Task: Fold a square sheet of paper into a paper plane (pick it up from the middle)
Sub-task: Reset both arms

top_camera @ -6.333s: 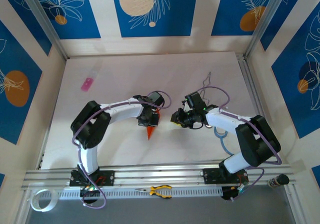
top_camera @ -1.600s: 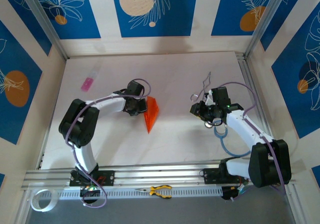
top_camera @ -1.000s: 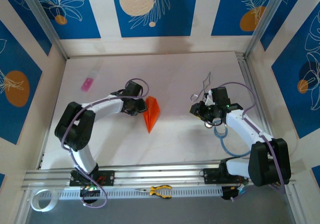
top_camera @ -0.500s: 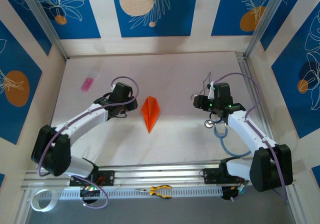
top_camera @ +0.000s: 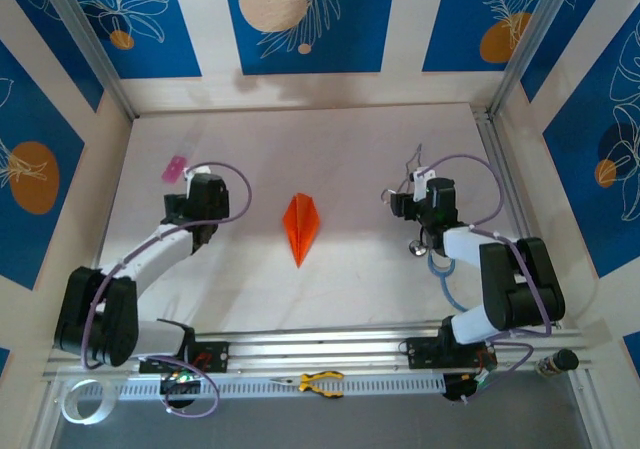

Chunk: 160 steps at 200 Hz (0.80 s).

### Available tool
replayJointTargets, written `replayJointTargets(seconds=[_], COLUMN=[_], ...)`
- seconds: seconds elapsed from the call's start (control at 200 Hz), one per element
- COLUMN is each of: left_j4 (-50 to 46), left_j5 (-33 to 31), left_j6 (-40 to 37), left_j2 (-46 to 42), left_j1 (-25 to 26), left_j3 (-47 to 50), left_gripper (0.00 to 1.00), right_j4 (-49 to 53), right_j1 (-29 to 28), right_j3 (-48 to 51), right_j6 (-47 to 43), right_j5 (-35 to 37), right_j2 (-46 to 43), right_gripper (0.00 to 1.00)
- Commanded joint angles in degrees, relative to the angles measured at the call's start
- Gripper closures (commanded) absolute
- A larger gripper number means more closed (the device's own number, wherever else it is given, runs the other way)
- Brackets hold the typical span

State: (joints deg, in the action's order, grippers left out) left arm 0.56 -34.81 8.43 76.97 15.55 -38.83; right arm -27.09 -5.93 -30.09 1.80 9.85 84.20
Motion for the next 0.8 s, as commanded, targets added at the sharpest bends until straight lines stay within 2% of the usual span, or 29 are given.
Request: replayJointTargets(seconds=[0.0,0.12,0.14,0.175,0.185,0.2,0.25,0.285,0.37,0.45,0.795], left_j4=[20.9,37.2,39.6,42.9,43.8,44.9,45.5,49.8,63.6,55.3,55.7], left_j5=[2.3,9.5,10.5,12.0,12.4,13.0,16.7,19.4,21.3,22.0,23.2], left_j6=[-10.5,-11.9,-12.8,-14.0,-14.2,-14.4,-13.1,-12.5,-11.9,-7.9,-9.3], left_j2=[2.3,5.0,5.2,5.5,5.5,5.7,6.5,8.3,14.4,11.9,12.5], left_j1=[-1.9,-3.7,-3.7,-3.8,-3.9,-4.0,-5.8,-7.0,-8.5,-11.0,-10.8], left_j3=[6.5,12.7,13.5,14.3,14.7,15.0,15.7,17.3,21.0,19.3,18.6], left_gripper=[0.0,0.0,0.0,0.0,0.0,0.0,0.0,0.0,0.0,0.0,0.0], right_j4=[-14.5,-34.6,-33.0,-23.6,-21.5,-20.3,-21.0,-18.1,-19.6,-19.7,-19.4], right_j1=[4.6,5.1,5.1,5.1,5.1,5.3,6.0,6.2,5.2,5.3,5.1], right_j3=[6.1,13.2,12.4,9.6,8.5,7.6,6.7,6.0,6.6,6.5,6.5], right_j6=[-0.5,0.5,0.6,0.3,0.5,1.0,3.9,4.6,4.1,4.1,3.9], right_j5=[-12.3,-12.8,-12.2,-10.9,-10.4,-9.9,-6.4,-5.0,-2.5,-2.8,-2.8], right_j2=[-1.9,4.0,3.9,1.8,1.5,1.9,3.6,2.8,2.9,3.0,3.0], right_gripper=[0.29,0.27,0.26,0.26,0.09,0.0,0.01,0.01,0.01,0.01,0.01])
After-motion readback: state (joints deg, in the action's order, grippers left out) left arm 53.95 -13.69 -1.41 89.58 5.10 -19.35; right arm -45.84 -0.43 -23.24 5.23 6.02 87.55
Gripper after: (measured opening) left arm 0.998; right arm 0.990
